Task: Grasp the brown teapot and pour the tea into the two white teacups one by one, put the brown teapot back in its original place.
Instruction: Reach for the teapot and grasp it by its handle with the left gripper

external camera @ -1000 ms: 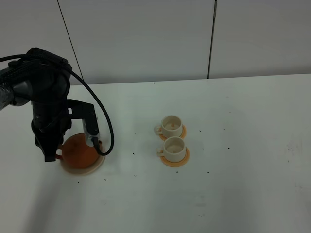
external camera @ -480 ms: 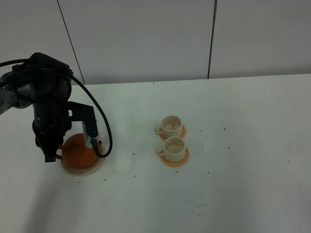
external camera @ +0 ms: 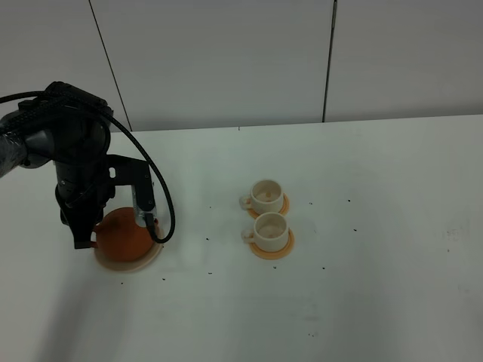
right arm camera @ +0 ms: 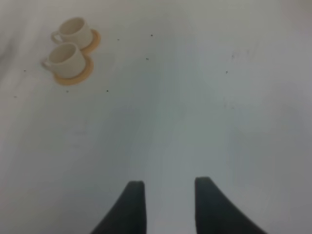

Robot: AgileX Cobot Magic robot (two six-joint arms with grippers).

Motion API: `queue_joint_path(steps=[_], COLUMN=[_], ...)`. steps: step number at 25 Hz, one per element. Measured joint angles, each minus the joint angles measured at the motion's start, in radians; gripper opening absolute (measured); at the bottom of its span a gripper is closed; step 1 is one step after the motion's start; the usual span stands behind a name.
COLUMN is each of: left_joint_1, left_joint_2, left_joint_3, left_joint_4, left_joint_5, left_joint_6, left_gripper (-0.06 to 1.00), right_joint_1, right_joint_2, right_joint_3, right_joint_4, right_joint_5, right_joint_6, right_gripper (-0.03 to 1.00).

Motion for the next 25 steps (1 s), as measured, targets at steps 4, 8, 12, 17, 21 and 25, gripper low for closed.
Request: queue_joint_path(steps=[4, 8, 12, 17, 21, 25], left_joint_1=[0.000, 0.000, 0.000, 0.000, 0.000, 0.000], left_joint_2=[0.006, 0.035, 0.041, 0.041, 0.041, 0.041], left_joint_3=[0.000, 0.000, 0.000, 0.000, 0.000, 0.000], left_joint_4=[-0.008, -0.009, -0.009, -0.009, -0.009, -0.008], left_joint_5=[0.002, 0.002, -0.004, -0.004, -0.007, -0.016], left_joint_6=[0.000, 0.000, 0.002, 0.002, 0.001, 0.021], left_gripper=[0.30, 0.30, 0.30, 0.30, 0.29, 0.26], right_joint_1=[0.000, 0.000, 0.000, 0.000, 0.000, 0.000], right_joint_2=[0.000, 0.000, 0.000, 0.000, 0.000, 0.000], right_joint_3=[0.000, 0.000, 0.000, 0.000, 0.000, 0.000], right_joint_4=[0.000, 0.000, 0.000, 0.000, 0.000, 0.000], right_joint_5=[0.000, 0.000, 0.000, 0.000, 0.000, 0.000], right_joint_6=[0.000, 0.000, 0.000, 0.000, 0.000, 0.000], right_gripper=[0.24, 0.24, 0.24, 0.24, 0.24, 0.24])
